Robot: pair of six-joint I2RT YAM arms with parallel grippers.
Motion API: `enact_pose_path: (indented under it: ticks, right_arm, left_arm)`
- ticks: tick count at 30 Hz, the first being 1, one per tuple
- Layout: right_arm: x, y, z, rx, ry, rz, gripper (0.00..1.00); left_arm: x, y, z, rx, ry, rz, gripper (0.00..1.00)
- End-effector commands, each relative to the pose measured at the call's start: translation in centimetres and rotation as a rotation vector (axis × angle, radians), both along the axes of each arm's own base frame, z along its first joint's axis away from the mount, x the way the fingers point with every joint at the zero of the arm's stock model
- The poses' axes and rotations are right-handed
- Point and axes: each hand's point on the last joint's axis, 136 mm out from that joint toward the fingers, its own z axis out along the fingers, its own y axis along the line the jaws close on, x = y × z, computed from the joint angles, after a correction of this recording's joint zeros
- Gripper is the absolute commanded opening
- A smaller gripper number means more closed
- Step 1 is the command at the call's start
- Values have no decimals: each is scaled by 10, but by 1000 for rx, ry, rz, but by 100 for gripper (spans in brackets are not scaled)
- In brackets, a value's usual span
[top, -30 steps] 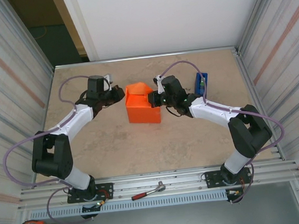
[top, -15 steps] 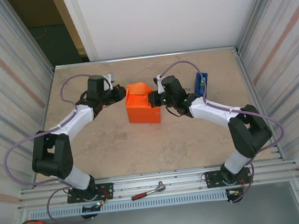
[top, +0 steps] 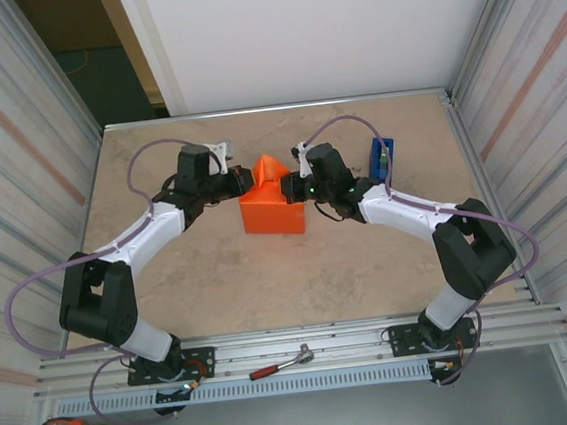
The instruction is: Wrap the gift box in paper
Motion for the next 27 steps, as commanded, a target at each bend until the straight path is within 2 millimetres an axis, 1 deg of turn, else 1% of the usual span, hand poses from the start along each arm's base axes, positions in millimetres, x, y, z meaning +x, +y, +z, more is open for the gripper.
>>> enact_pose_path:
  ticks: [1, 4, 7, 10, 12, 14, 20, 23, 27]
  right_arm:
    - [-47, -13, -86, -141, 290, 39, 0]
    - [-48, -14, -87, -137, 293, 37, 0]
    - [-48, -15, -86, -131, 291, 33, 0]
    - [-49, -16, -86, -128, 289, 32, 0]
    - [-49, -16, -86, -127, 291, 33, 0]
    - [-49, -15, -85, -124, 288, 33, 0]
    - [-48, -15, -85, -122, 286, 35, 0]
    - [-48, -14, -84, -120, 285, 37, 0]
    - [-49, -15, -86, -120, 289, 36, 0]
  left_arm:
    - [-13, -5, 2, 42, -29, -43, 5]
    - [-18, -9, -4, 97, -38, -52, 5]
    - [-22, -9, -13, 179, -52, -42, 5]
    - [-22, -5, -23, 278, -64, -18, 5]
    - [-21, -2, -25, 306, -66, -2, 7]
    - [-19, -1, -20, 306, -78, 9, 12]
    - [-13, -7, 8, 252, -129, 20, 16]
    - [-11, -10, 11, 240, -132, 15, 16]
    - [-14, -17, 0, 244, -120, -1, 16]
